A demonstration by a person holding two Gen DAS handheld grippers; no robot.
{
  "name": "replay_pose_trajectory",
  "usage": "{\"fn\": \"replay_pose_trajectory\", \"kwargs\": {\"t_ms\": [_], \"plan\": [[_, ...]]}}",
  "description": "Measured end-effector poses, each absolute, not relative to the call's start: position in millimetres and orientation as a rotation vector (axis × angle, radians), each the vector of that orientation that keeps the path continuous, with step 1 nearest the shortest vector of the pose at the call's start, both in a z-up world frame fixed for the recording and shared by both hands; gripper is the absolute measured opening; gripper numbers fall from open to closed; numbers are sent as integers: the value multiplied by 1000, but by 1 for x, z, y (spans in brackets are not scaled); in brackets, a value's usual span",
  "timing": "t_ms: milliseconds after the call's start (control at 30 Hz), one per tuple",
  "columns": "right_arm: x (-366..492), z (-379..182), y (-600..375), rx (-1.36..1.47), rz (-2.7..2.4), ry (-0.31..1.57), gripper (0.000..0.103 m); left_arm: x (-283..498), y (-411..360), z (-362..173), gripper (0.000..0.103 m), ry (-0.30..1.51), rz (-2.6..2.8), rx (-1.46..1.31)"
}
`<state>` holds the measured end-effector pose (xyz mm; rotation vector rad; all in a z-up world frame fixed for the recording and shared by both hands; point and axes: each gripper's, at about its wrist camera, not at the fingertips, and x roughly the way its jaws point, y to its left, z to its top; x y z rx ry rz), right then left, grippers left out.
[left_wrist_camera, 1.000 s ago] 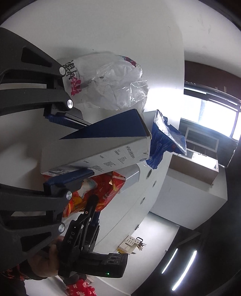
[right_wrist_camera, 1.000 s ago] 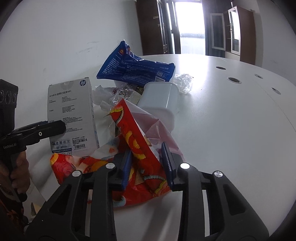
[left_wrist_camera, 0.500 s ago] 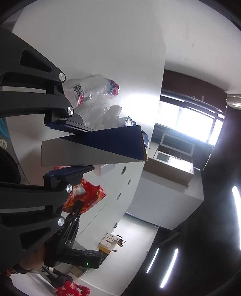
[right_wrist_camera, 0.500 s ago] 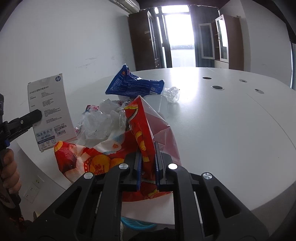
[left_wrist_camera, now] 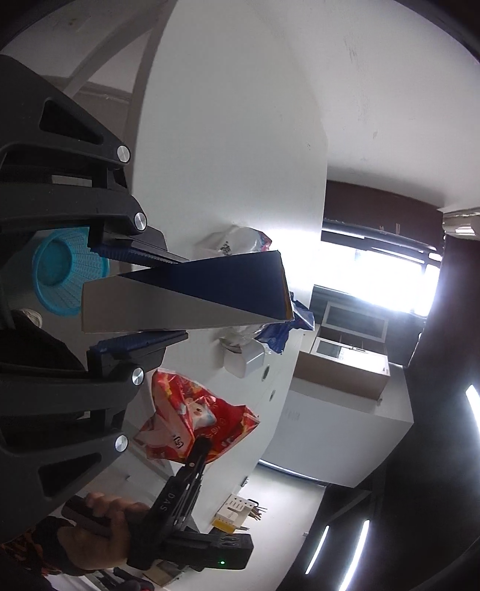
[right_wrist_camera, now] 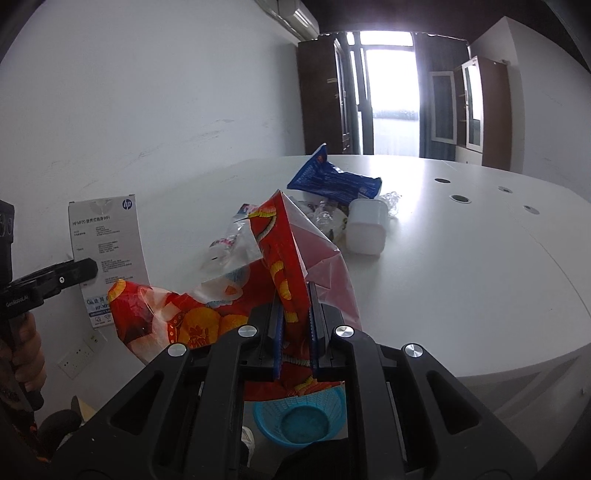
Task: Collect trash
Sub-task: 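Carry the box and snack bag with both tools over the blue wastebasket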
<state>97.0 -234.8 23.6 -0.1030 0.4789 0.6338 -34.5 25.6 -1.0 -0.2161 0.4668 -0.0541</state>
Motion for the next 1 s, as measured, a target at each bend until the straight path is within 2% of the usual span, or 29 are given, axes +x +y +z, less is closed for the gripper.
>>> {"fn": "replay_pose_trajectory", "kwargs": {"t_ms": [200,467,1000], "plan": [[66,1,-227,-137,676,529,10,-65,23,-18,32,524,-42,-190],[38,-56,-230,-167,713,671,10,-71,17,-66,32,656,-31,-188],[74,-156,-211,-223,644,869,10,-35,25,-166,32,855,15,-252]]}}
